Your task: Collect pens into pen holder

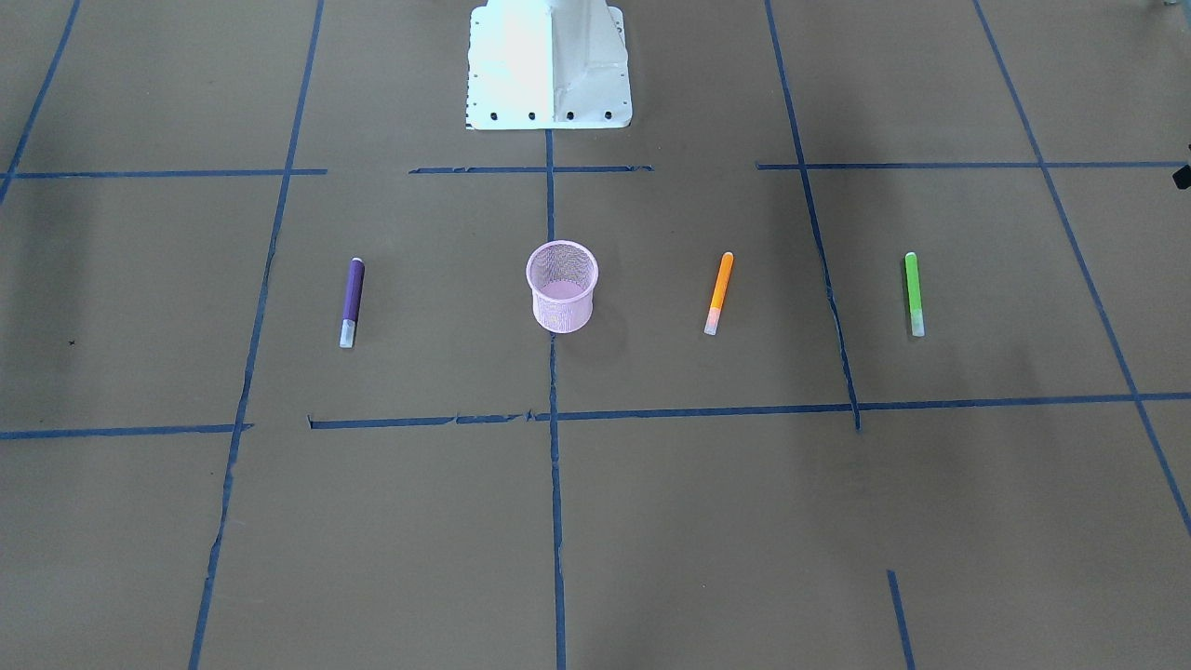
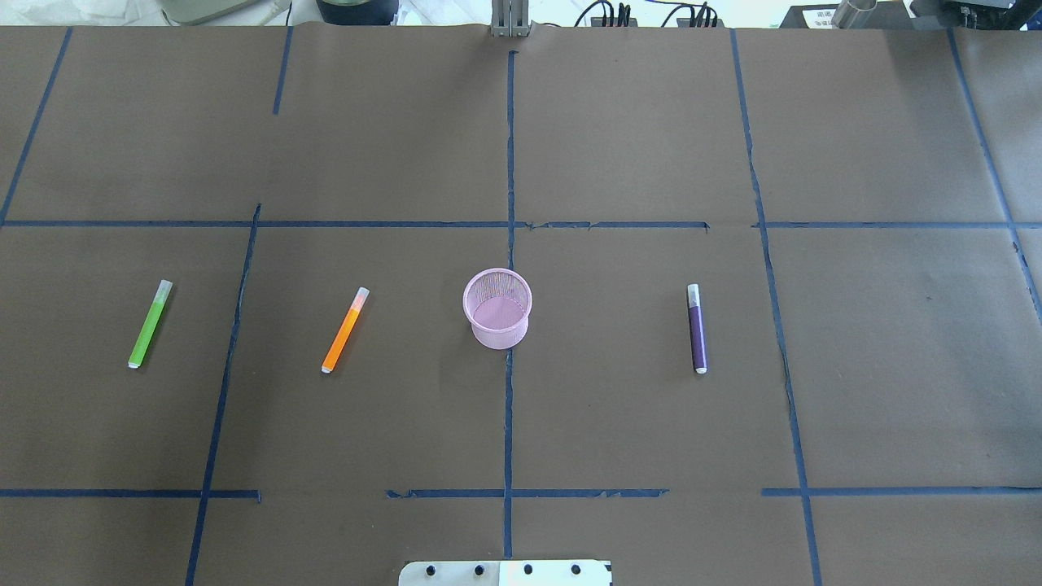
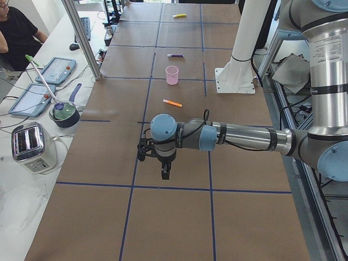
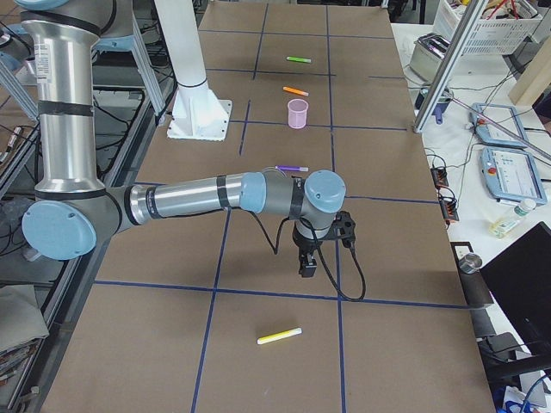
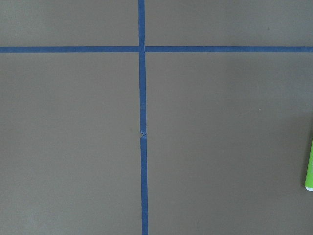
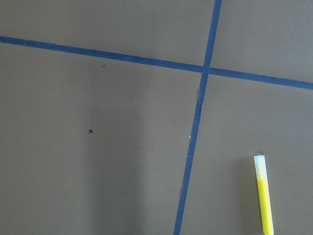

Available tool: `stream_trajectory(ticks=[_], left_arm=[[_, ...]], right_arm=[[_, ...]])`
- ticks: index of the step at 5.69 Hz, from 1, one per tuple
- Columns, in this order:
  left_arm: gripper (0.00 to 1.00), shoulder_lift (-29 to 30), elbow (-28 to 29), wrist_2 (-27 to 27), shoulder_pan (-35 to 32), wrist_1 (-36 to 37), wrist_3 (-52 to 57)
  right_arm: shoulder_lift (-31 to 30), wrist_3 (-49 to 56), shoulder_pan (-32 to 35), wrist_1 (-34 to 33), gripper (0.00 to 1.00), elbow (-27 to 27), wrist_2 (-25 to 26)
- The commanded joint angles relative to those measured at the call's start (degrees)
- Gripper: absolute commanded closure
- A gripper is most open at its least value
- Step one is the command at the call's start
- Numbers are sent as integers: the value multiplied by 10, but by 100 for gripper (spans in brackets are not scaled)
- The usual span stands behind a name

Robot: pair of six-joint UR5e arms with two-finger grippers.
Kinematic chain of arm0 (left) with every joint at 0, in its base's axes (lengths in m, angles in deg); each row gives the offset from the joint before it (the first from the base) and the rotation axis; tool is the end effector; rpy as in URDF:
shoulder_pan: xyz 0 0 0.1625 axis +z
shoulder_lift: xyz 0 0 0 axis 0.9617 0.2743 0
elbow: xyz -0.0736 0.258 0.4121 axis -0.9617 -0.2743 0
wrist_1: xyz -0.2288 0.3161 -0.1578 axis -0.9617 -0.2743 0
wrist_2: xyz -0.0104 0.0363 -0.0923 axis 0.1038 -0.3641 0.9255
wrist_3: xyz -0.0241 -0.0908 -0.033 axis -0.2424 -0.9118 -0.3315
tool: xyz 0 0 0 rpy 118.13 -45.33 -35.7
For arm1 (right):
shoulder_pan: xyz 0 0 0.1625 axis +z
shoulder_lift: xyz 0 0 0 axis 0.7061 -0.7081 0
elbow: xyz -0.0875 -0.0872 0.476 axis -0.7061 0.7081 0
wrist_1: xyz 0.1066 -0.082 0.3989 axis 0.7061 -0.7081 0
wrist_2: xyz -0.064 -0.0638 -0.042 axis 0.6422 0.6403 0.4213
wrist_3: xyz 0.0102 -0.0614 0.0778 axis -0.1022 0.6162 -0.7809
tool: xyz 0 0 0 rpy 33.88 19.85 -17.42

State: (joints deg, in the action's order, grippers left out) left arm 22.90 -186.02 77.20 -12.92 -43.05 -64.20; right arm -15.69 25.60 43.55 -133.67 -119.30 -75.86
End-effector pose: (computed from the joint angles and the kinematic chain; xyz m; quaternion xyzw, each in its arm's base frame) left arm -0.0372 -0.4173 0.6660 0.0082 0.4102 0.0063 0.9119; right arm 0.0498 -0.4765 0.6561 -0.0097 -0.3868 -0.0830 0.9184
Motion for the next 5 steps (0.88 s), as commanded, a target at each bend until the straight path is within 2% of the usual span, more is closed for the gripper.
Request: stream_trajectory(ticks=[1,5], left_arm=[[0,-5,-5,2,2,-4,0],[0,0,-4,7,2,-9,2]], right_arm=[[0,-4,-3,0,0,3,1],[2,-2,-23,1,0,3,4]])
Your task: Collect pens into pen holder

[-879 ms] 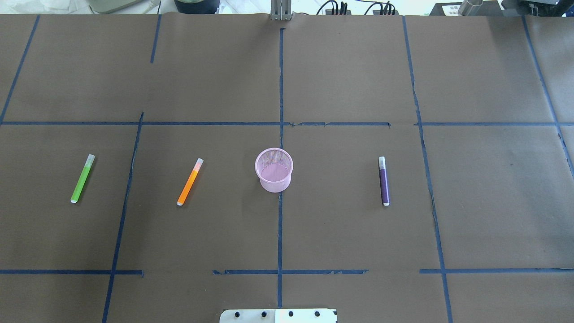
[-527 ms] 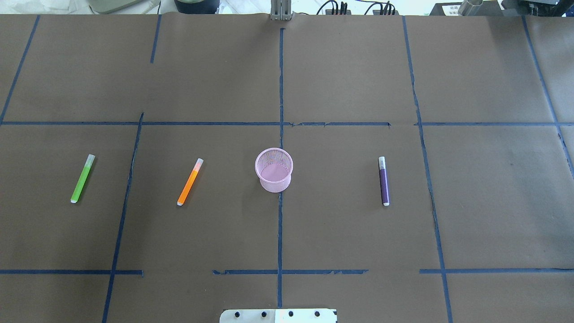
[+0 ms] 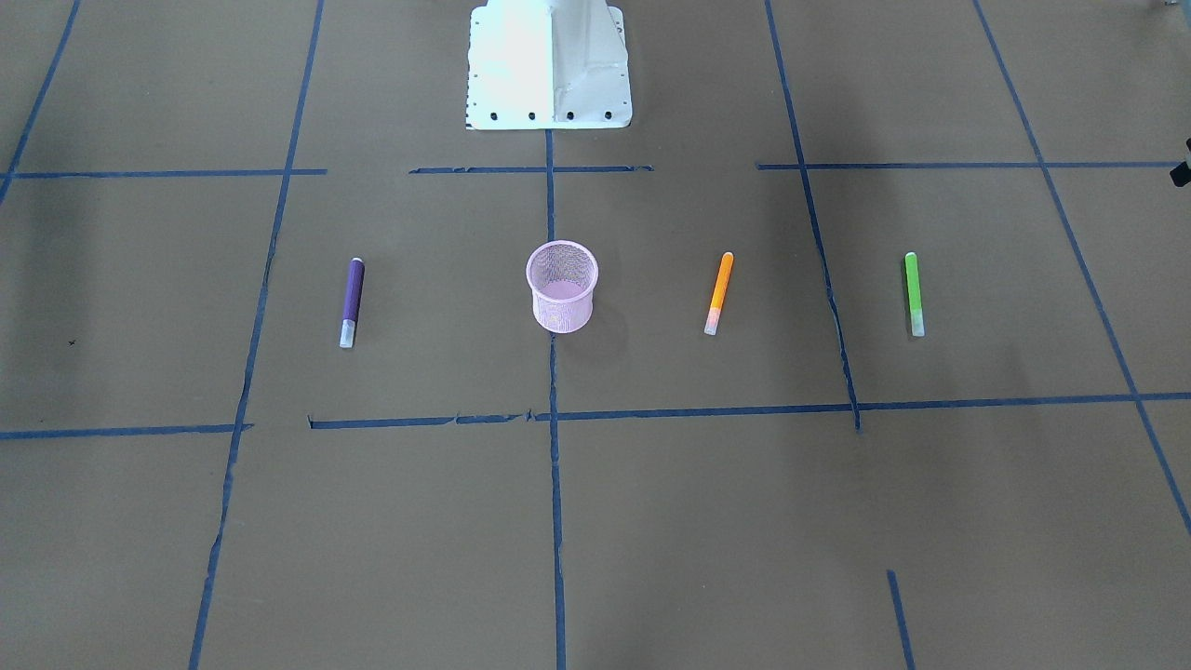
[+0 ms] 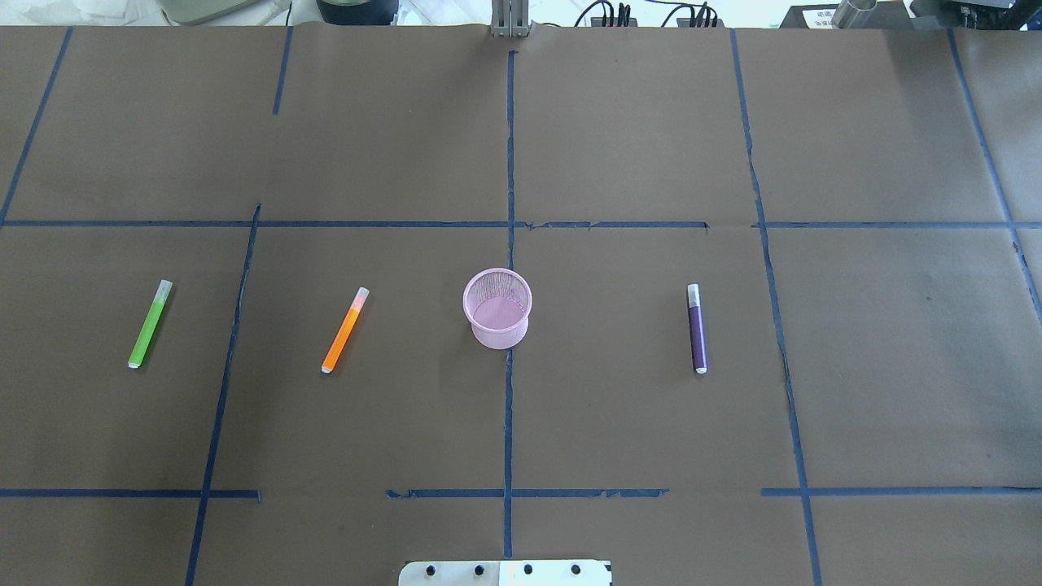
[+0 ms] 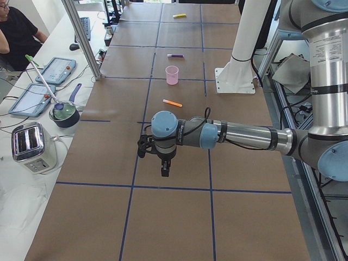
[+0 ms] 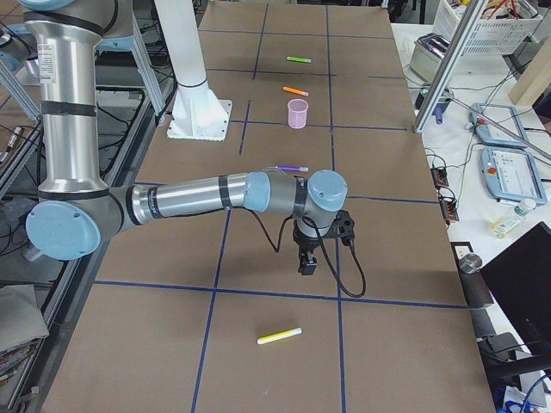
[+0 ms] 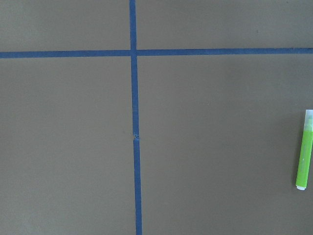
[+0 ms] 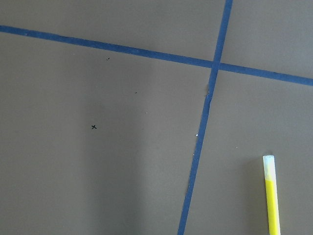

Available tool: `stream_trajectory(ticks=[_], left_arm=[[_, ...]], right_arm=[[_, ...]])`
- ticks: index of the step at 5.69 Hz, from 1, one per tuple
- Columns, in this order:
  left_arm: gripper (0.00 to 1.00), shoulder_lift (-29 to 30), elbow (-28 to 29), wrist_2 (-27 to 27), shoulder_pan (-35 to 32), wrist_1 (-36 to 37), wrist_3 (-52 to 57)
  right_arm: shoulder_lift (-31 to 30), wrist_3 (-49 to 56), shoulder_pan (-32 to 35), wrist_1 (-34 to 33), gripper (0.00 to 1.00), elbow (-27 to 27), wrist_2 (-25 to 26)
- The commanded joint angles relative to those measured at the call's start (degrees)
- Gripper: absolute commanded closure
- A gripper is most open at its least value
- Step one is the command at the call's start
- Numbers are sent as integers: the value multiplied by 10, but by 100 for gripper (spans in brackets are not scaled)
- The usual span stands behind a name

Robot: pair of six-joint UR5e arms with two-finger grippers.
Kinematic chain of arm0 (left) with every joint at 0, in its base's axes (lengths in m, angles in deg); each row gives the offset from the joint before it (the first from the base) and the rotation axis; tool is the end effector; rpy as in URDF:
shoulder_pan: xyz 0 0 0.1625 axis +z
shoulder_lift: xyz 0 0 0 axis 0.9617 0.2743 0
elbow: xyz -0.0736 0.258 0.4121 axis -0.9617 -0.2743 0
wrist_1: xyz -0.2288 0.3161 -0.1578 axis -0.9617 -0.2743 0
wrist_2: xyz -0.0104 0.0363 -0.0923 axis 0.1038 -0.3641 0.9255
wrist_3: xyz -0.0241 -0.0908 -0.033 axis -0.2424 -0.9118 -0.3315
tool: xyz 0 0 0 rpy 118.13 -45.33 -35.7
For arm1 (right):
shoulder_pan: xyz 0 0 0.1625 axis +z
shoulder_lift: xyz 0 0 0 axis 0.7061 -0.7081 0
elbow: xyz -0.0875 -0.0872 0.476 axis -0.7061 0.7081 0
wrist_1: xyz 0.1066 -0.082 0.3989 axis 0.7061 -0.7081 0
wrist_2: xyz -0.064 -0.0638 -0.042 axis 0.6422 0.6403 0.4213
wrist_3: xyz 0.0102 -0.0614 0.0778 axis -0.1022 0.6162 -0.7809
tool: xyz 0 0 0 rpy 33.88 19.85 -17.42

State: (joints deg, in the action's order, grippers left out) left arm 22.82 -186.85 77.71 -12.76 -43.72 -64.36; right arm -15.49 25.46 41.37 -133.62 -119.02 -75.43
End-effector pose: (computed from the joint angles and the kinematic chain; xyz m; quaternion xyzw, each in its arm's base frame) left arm -0.0355 -0.4175 0.6574 0.0180 0.4148 0.0116 0.9097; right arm 0.0320 -0.4798 0.6573 -0.0180 -0.3831 -0.0996 0.9181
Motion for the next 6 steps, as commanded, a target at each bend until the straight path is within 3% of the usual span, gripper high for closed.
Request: stream_trajectory(ticks=[1,3,6], left_arm=[[0,-1,5,4,0,-3,4],[0,1,5,3,75,-90,-3],[0,128,53,-5,252,-86,-45]], right_arm=[[-1,-2,-3,-1,0,1,-2],[-3,-1,-34,34,0,3,1],[-5,-3,-37,68,0,21,0]])
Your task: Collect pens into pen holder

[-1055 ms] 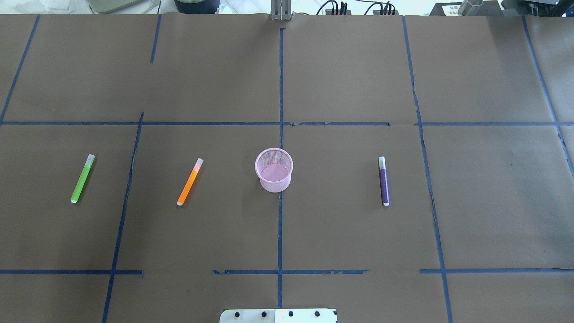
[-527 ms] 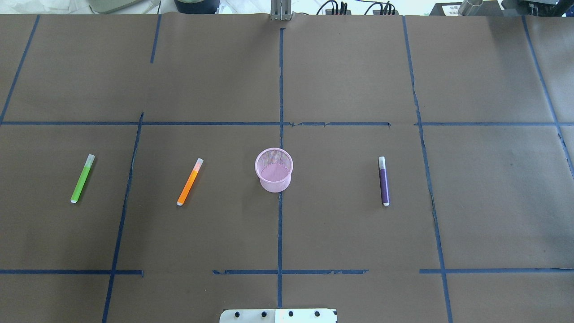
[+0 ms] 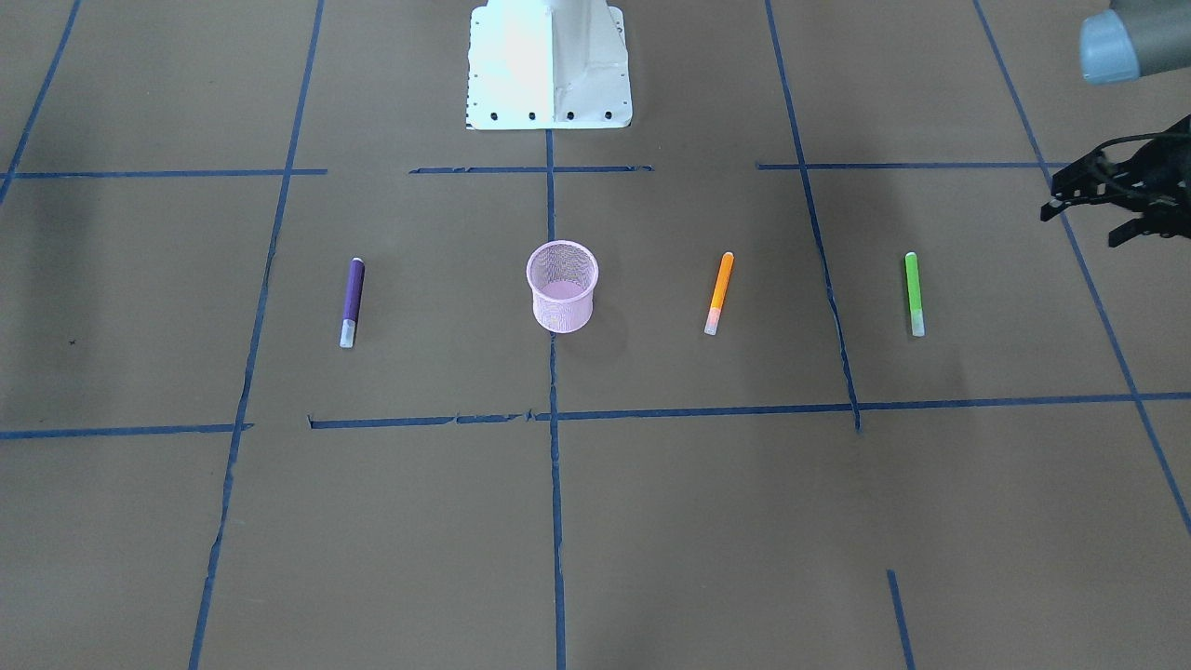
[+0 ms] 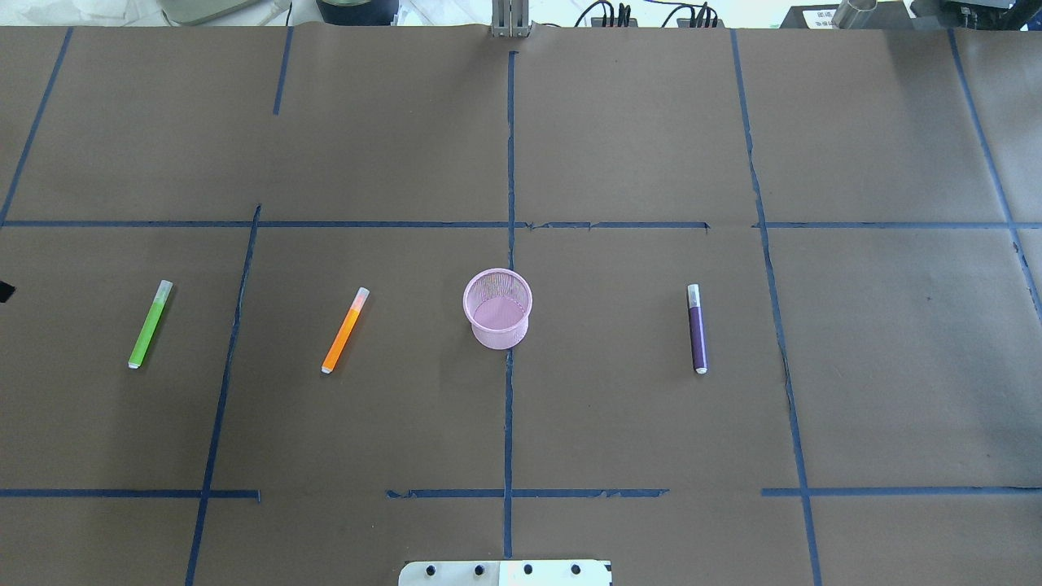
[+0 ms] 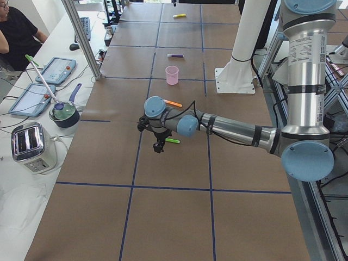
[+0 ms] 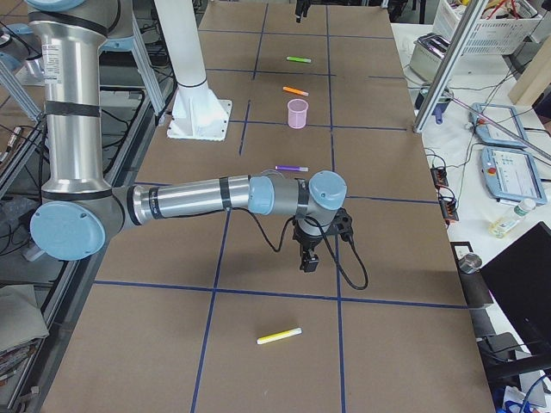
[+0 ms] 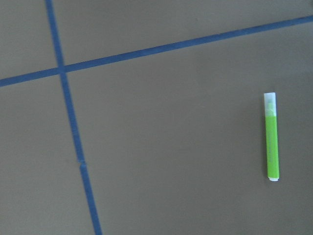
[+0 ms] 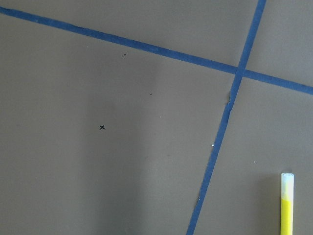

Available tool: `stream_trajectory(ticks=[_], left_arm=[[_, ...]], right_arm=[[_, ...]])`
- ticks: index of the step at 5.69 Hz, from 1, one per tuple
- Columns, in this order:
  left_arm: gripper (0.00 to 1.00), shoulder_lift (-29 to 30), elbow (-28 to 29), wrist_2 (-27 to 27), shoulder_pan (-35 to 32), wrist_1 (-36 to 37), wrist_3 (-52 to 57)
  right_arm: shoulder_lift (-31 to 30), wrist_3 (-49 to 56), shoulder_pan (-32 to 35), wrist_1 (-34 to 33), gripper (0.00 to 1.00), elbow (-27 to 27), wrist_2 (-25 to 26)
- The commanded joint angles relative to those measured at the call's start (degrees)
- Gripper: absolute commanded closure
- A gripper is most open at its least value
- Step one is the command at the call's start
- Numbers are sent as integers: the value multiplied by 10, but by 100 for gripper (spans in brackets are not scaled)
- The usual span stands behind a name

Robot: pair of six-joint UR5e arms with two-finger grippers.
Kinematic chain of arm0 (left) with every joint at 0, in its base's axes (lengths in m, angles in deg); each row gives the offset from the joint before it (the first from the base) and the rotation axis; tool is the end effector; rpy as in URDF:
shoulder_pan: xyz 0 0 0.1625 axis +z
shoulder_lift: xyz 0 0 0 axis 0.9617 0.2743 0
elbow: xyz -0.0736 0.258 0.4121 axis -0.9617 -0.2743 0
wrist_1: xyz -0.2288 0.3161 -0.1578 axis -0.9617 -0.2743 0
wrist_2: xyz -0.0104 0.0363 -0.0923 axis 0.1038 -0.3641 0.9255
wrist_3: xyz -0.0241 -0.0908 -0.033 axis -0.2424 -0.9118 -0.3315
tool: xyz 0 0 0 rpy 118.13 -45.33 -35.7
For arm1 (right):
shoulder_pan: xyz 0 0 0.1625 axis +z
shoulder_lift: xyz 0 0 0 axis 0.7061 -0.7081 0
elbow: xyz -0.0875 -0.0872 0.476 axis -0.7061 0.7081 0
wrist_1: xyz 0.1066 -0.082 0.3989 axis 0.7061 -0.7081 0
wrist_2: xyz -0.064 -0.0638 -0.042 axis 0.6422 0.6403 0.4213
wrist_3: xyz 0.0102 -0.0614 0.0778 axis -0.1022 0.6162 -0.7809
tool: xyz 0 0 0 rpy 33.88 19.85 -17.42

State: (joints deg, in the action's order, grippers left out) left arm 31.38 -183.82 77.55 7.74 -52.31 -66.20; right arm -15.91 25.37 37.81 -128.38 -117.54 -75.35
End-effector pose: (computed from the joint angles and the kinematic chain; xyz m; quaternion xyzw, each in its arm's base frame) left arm 0.1439 -0.4744 0.5997 0.0468 0.4324 0.2069 0.8764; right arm 0.0019 -0.4840 0.6648 -0.0033 -0.3812 -0.1385 0.9140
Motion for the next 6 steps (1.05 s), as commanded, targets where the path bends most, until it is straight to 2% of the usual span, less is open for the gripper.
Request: stream_trajectory(ticks=[1,2,6], left_arm=[[0,66,60,-2,84,-2,-53],[4,103,105,-3,86,-1,-67],[6,138,150,-63,115,-2,-133]], right_arm=[[0,-1,-1,17,0,9,-1],[0,-1,-3,17,0,9,-2],[0,-2,-5,17,0,11,-3]])
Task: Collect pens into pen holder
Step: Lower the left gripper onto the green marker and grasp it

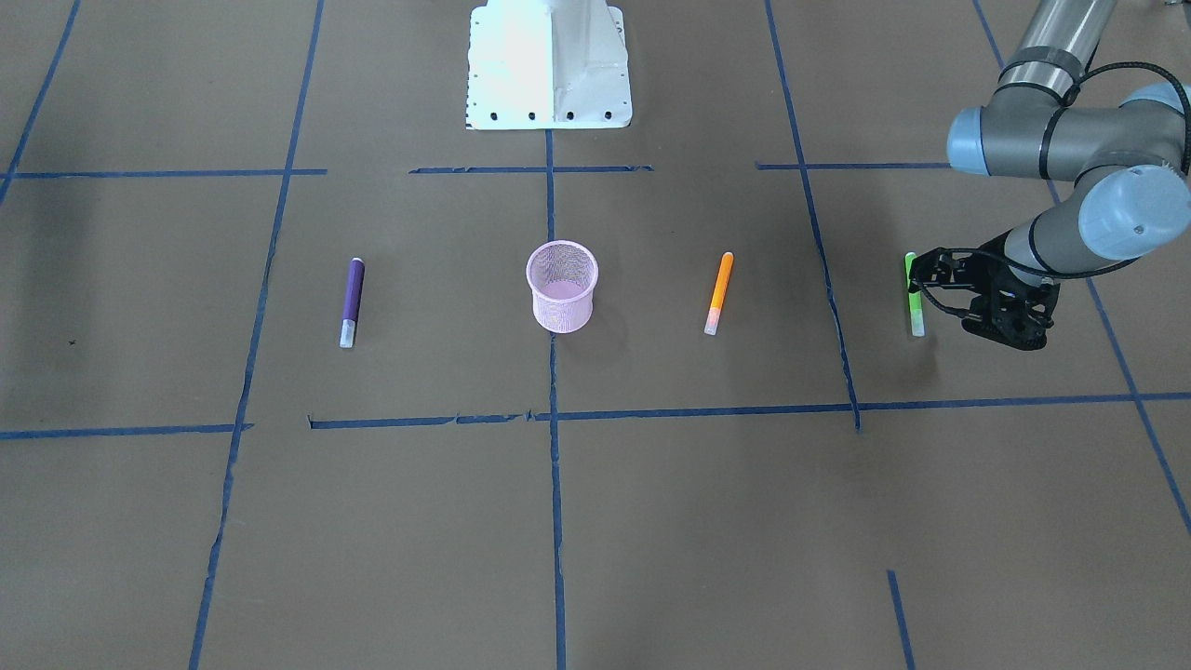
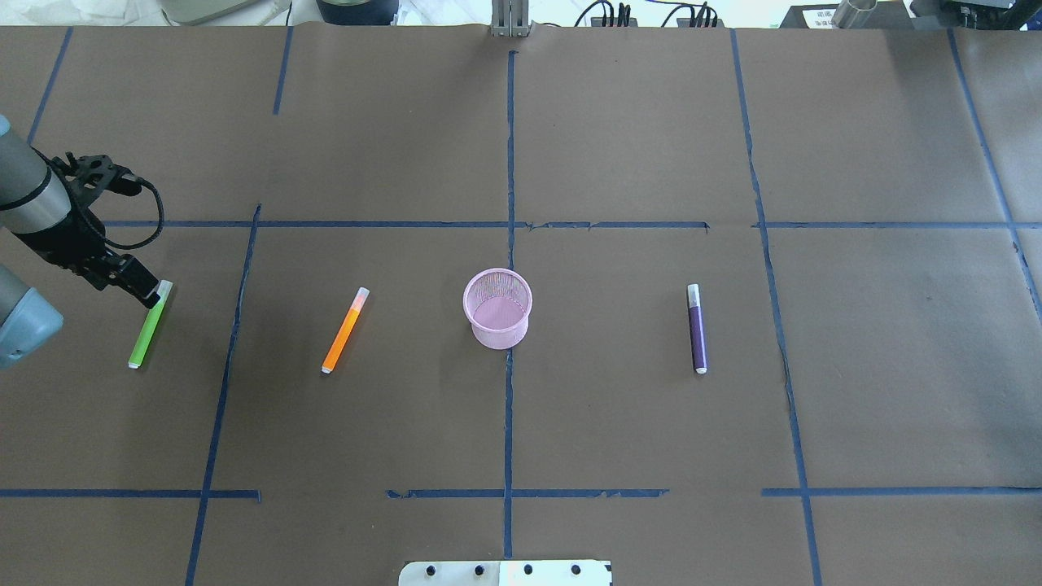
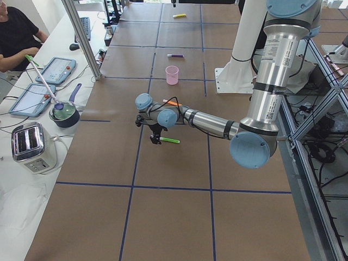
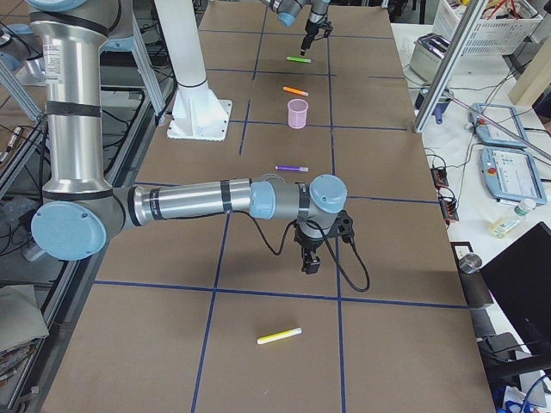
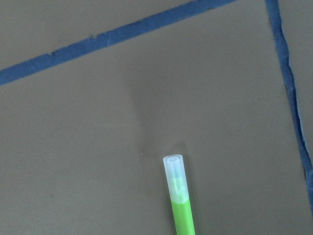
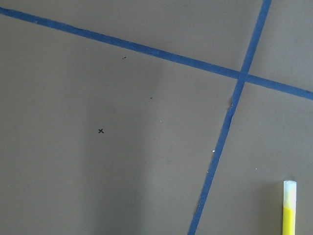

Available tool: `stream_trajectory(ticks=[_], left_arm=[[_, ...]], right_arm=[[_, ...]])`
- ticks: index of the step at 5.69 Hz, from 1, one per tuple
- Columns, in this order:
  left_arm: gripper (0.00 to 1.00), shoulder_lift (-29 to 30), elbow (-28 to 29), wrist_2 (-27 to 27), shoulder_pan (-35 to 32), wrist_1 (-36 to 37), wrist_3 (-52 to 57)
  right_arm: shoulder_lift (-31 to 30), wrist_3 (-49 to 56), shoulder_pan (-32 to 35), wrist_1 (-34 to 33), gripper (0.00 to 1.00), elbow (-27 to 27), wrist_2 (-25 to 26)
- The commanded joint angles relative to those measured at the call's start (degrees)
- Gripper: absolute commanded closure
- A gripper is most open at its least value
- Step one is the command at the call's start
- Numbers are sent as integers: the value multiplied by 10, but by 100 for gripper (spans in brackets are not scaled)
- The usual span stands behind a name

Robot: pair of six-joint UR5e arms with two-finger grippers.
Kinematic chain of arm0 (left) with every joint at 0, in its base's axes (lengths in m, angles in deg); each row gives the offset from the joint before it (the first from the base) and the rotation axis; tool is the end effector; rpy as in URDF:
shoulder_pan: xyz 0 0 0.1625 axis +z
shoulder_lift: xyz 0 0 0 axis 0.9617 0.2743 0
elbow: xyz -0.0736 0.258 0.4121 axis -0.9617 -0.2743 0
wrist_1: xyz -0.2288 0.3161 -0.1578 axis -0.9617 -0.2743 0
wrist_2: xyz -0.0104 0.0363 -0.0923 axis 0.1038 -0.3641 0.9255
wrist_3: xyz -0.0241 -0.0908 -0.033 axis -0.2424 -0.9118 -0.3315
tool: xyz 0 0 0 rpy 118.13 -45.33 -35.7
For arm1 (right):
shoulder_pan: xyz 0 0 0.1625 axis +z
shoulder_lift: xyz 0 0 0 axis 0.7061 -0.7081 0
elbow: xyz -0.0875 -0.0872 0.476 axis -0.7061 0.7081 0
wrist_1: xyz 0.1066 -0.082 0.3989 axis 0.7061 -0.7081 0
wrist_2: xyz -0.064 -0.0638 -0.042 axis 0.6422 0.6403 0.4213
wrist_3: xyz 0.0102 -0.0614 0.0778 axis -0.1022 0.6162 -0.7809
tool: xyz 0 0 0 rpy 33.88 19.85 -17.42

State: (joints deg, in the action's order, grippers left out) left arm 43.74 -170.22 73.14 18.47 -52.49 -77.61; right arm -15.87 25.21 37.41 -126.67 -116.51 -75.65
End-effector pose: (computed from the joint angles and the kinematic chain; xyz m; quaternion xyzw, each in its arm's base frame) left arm 0.2866 -0.5318 0.6073 -0.0273 0.4000 0.1947 0.8952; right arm -0.0022 -0.4863 0.6700 0.0007 -0.3835 -0.1426 0.9125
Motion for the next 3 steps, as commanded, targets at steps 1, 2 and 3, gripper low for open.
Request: stream_trajectory(ticks=[1,2,3], left_arm=[[7,15,18,-41,24,-2,-30],[13,15,17,-41,26,-2,-41],[18,15,18,-41,31,-2,-45]], right_arm=[[0,0,-1,0,0,2,0],[1,0,-2,0,0,3,0],[2,0,-2,0,0,3,0]])
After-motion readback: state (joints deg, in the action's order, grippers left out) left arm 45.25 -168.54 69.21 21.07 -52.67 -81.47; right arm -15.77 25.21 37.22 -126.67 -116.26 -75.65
